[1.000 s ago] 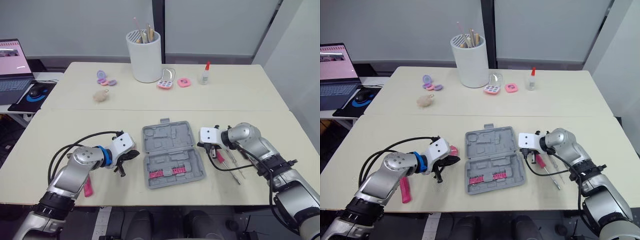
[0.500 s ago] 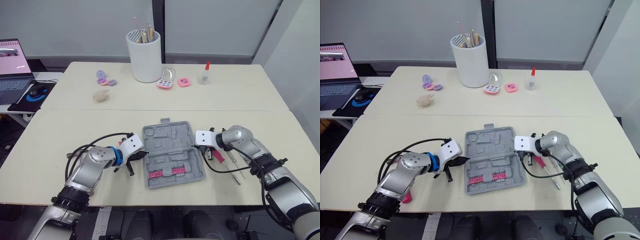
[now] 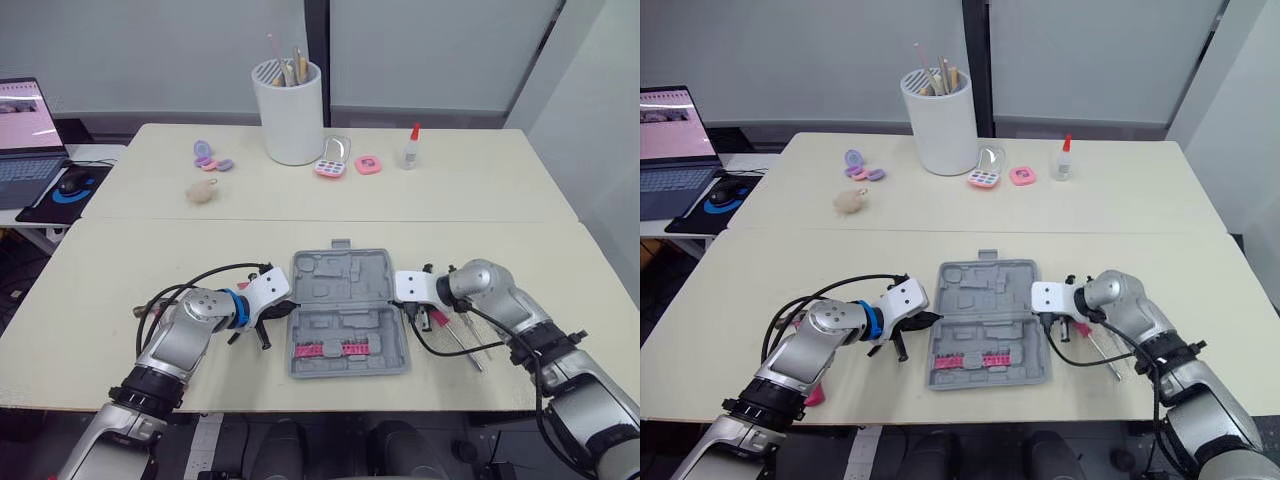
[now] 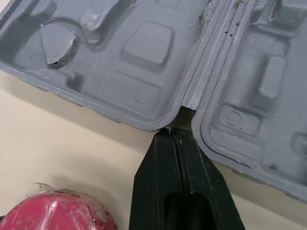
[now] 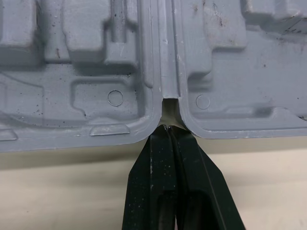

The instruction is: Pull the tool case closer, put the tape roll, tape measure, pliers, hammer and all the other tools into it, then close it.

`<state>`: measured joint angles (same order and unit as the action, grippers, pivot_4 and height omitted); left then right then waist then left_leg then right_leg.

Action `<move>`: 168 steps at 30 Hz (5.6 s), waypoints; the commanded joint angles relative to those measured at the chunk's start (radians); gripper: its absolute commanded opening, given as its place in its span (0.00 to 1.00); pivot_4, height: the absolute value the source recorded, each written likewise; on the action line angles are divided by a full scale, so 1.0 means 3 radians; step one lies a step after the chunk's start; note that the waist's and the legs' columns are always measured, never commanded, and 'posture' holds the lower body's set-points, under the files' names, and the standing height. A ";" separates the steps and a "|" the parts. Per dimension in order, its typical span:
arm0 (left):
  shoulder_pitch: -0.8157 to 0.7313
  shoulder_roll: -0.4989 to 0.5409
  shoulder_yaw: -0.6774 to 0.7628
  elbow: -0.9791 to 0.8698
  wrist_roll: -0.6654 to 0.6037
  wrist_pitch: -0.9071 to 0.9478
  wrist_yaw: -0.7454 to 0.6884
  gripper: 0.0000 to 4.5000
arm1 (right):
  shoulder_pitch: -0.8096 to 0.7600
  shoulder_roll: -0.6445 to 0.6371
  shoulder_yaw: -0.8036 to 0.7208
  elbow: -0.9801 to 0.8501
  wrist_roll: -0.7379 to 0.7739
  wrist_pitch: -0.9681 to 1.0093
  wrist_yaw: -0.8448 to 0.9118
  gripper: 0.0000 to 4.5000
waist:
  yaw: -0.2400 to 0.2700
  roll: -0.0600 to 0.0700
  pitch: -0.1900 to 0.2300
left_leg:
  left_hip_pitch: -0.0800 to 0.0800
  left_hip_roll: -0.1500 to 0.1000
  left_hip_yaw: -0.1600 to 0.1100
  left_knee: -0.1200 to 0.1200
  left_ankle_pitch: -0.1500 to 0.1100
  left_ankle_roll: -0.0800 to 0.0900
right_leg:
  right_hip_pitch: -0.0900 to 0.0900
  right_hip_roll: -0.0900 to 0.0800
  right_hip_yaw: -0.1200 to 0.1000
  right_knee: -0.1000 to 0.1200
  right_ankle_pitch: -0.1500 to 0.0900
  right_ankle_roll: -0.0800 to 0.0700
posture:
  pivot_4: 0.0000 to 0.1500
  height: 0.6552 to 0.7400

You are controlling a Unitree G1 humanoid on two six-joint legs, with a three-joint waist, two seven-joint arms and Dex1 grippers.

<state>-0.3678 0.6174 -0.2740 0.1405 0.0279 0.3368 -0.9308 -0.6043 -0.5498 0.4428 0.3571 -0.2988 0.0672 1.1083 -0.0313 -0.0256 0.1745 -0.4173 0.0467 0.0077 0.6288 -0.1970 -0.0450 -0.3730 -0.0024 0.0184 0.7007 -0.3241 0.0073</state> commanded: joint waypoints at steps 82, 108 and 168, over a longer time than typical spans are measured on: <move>0.0761 0.0425 -0.0140 -0.1168 0.0002 0.0494 -0.0312 0.00 | 0.1081 -0.0432 -0.0112 -0.1830 0.0375 0.1176 0.0105 0.00 | 0.0003 -0.0004 -0.0004 | 0.0003 0.0000 -0.0006 0.0000 0.0000 0.0000 | 0.0005 0.0003 -0.0002 -0.0007 -0.0002 0.0003 | 1.00 1.00; 0.0849 0.1318 0.2211 -0.0497 -0.1524 0.0592 -0.0935 0.60 | 0.1018 -0.1369 -0.2183 -0.1747 0.2168 0.1499 0.0477 0.39 | -0.0002 -0.0014 0.0008 | 0.0002 0.0006 -0.0006 -0.0003 0.0000 0.0000 | 0.0003 -0.0006 -0.0003 -0.0009 -0.0002 0.0001 | 1.00 1.00; 0.2118 0.1438 0.2762 -0.0684 -0.1325 0.0329 -0.0705 1.00 | 0.0346 0.0112 -0.1064 -0.2800 0.3026 0.1459 -0.0471 1.00 | 0.0016 -0.0027 0.0003 | -0.0001 0.0003 -0.0006 -0.0008 -0.0001 0.0000 | -0.0002 -0.0028 -0.0011 -0.0009 -0.0002 -0.0001 | 1.00 1.00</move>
<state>0.2841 1.0353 0.5752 -0.0099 -0.3601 0.4521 -1.1327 -0.5033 -0.5149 0.1197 -0.4745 0.6331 0.5412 0.9662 -0.0265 -0.0336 0.1754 -0.4176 0.0475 0.0060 0.6262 -0.1973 -0.0450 -0.3734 -0.0108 0.0151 0.6980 -0.3246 0.0069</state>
